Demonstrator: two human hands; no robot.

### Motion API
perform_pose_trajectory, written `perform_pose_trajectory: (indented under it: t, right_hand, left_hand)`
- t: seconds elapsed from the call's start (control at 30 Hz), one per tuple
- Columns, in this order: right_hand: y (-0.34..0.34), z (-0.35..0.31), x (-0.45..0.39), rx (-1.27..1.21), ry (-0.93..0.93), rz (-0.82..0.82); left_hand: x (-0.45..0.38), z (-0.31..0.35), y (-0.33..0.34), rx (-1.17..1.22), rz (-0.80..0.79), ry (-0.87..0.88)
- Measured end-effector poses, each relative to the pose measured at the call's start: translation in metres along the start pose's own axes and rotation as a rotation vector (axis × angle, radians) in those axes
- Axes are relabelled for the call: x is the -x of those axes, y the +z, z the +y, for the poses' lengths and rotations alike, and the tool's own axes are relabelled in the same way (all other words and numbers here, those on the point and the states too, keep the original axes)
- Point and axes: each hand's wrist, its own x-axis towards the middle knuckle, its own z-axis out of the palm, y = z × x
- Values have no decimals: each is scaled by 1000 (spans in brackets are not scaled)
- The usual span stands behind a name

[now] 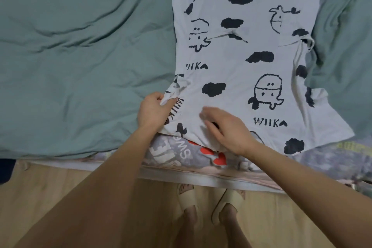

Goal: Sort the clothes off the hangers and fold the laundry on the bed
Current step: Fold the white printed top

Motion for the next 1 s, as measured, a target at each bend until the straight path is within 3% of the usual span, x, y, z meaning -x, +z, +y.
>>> perform_pose_trajectory:
  t: [0.07,0.2,0.23,0.33,0.4,0.47,0.6,0.7,0.8,1.0]
  right_hand:
    - [-1,-7,-6,-136,103,103]
    - [29,-23,-2,-481,250,-165]
    - [34,-26,-1,-593,316,-162]
    - [28,-31,-6,-935,579,178]
    - [10,-26,-11,-1060,712,416]
    - [-6,-16,-16,-940,713,488]
    - [-25,-13,-46,-638,559,403]
    - [-21,-22,-73,-508,495,269]
    - [-14,-31,-93,-359,498,183]
    - [-19,-29,-117,-331,494,200]
  left_hand:
    - [7,2,-7,210,-44,9]
    - [17,9,-15,406,-23,52]
    - [18,12,-15,475,-73,50]
    - [22,18,-9,590,-391,55]
    - [26,14,-1,528,-343,91]
    - [32,4,9,426,-174,155]
    - [53,-18,27,60,-178,404]
    - [60,-28,28,-240,-27,551]
    - [58,-46,22,-443,-65,693]
    - [42,-49,2,-311,-106,885]
